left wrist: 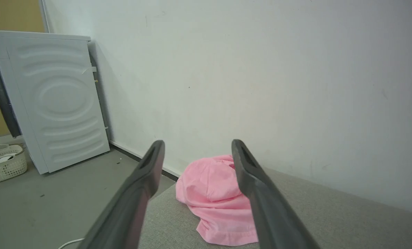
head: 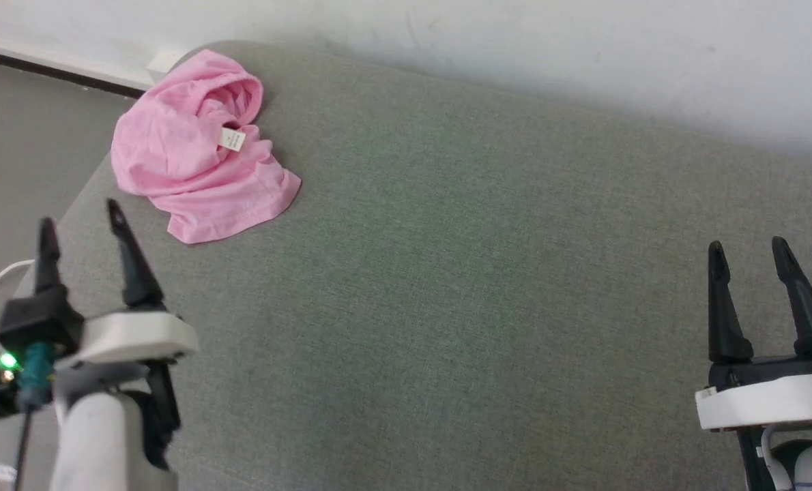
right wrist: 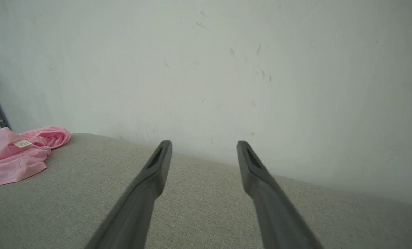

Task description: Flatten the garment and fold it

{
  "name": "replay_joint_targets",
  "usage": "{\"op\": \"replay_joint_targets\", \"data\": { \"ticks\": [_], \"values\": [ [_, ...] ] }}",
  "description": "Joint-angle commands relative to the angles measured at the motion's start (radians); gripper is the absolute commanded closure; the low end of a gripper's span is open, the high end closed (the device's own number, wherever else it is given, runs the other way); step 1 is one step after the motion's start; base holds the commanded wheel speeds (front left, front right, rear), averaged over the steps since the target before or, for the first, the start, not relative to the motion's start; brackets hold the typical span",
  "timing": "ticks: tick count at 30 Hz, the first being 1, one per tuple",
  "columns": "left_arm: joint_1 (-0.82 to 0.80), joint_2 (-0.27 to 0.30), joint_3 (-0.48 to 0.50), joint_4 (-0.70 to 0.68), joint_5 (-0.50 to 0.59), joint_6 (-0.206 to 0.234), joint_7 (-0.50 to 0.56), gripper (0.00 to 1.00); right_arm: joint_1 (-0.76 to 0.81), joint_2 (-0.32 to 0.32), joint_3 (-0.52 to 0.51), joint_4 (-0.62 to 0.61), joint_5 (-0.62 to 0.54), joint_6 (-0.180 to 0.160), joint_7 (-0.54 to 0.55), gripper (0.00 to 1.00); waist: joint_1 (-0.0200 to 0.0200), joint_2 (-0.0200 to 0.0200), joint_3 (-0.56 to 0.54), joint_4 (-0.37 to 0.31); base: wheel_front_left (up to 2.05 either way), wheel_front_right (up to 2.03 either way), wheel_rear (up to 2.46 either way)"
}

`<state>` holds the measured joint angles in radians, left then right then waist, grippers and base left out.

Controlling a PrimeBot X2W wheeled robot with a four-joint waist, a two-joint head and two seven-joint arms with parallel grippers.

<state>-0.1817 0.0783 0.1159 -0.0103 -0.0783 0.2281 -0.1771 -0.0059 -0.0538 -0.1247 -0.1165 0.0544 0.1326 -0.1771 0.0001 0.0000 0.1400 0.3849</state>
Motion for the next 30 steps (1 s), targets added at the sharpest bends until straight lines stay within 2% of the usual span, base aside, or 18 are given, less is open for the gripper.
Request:
{"op": "replay_joint_targets", "data": {
  "ticks": [1,5,8,14,17,22,30],
  "values": [
    [-0.051,0.02,0.037,0.028,-0.02,-0.013,-0.01,0.0,-0.01,0.002,-0.005,-0.014,-0.004,-0.001,-0.01,0.0,-0.0001,0.0,0.029,-0.008,0.0,0.0,0.0],
    [-0.156,0.067,0.1,0.115,-0.051,-0.057,-0.018,0.0,-0.026,0.002,-0.011,-0.033,-0.02,-0.001,-0.018,0.0,-0.0001,0.0,0.08,-0.022,0.0,0.0,0.0],
    [-0.246,0.125,0.148,0.215,-0.085,-0.092,-0.025,0.0,-0.047,0.002,-0.016,-0.053,-0.035,-0.001,-0.025,0.0,-0.0001,0.0,0.13,-0.037,0.0,0.0,0.0],
    [-0.434,0.26,0.155,0.422,-0.115,-0.164,0.017,0.0,-0.095,0.003,-0.03,-0.105,-0.08,-0.002,-0.037,0.0,-0.0001,0.0,0.244,-0.052,0.0,0.0,0.0],
    [-0.497,0.293,0.151,0.485,-0.129,-0.189,0.051,0.0,-0.109,0.002,-0.031,-0.128,-0.093,-0.002,-0.041,0.0,-0.0001,0.0,0.278,-0.054,0.0,0.0,0.0],
    [-0.638,0.367,0.113,0.641,-0.131,-0.244,0.15,0.0,-0.138,-0.019,-0.027,-0.2,-0.112,-0.002,-0.052,0.0,-0.0001,0.0,0.352,-0.052,0.0,0.0,0.0],
    [-0.819,0.416,0.07,0.855,-0.171,-0.317,0.347,0.0,-0.172,-0.057,0.009,-0.304,-0.132,-0.002,-0.068,0.0,-0.0001,0.0,0.447,-0.046,0.0,0.0,0.0]
  ]
}}
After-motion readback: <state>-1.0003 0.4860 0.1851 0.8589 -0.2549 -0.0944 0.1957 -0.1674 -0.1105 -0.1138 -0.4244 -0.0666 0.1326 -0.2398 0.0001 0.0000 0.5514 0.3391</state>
